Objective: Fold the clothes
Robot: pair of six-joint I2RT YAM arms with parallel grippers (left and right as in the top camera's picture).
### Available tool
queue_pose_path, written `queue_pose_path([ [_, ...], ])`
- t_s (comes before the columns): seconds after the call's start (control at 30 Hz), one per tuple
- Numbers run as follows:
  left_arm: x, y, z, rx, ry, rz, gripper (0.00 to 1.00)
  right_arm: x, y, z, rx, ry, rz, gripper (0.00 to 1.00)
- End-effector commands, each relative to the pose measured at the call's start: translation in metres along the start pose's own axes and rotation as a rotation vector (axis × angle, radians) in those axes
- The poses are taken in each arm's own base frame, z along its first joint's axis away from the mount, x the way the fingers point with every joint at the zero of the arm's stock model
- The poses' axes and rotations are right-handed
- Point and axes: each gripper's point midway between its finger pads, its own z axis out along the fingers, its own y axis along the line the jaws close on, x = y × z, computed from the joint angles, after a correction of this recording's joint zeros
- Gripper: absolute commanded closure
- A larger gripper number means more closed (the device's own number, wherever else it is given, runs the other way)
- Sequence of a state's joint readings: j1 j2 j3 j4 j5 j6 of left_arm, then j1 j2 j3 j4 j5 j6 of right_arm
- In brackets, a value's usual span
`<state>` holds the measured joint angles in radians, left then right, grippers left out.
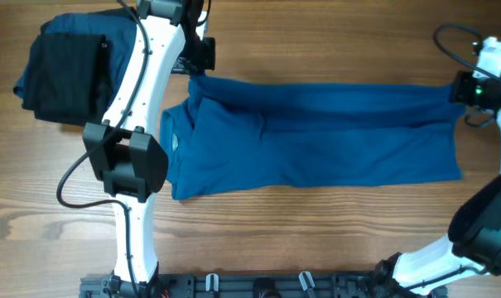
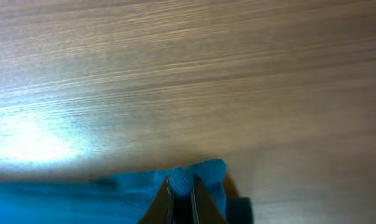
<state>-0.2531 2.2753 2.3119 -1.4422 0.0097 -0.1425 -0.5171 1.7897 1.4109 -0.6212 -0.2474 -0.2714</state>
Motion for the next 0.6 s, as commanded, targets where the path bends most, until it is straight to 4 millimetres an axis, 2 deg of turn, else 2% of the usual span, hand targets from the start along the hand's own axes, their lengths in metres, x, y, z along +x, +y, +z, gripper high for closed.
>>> queue_pose_path([
  [0.0, 0.012, 0.002, -0.008, 0.015, 0.04, -0.133, 0.96, 0.007, -0.004, -0.005, -0.01, 0.014, 0.0, 0.96],
  [0.13, 0.035, 0.018, -0.011, -0.081, 0.121, -0.216, 0.96, 0.022, -0.003, -0.007, -0.021, 0.072, 0.027, 0.96],
  [0.27, 0.056, 0.023, -0.014, -0.118, 0.203, -0.261, 0.96, 0.038, 0.0, -0.009, -0.033, 0.135, 0.062, 0.96],
  [0.33, 0.059, 0.021, -0.012, -0.119, 0.214, -0.258, 0.96, 0.048, -0.007, -0.01, 0.02, 0.181, 0.125, 0.96],
  [0.4, 0.066, 0.018, -0.006, -0.129, 0.244, -0.246, 0.96, 0.061, -0.016, -0.014, 0.09, 0.238, 0.176, 0.96],
  [0.57, 0.095, 0.02, 0.014, -0.17, 0.359, -0.231, 0.96, 0.075, -0.016, -0.017, 0.104, 0.295, 0.192, 0.96],
])
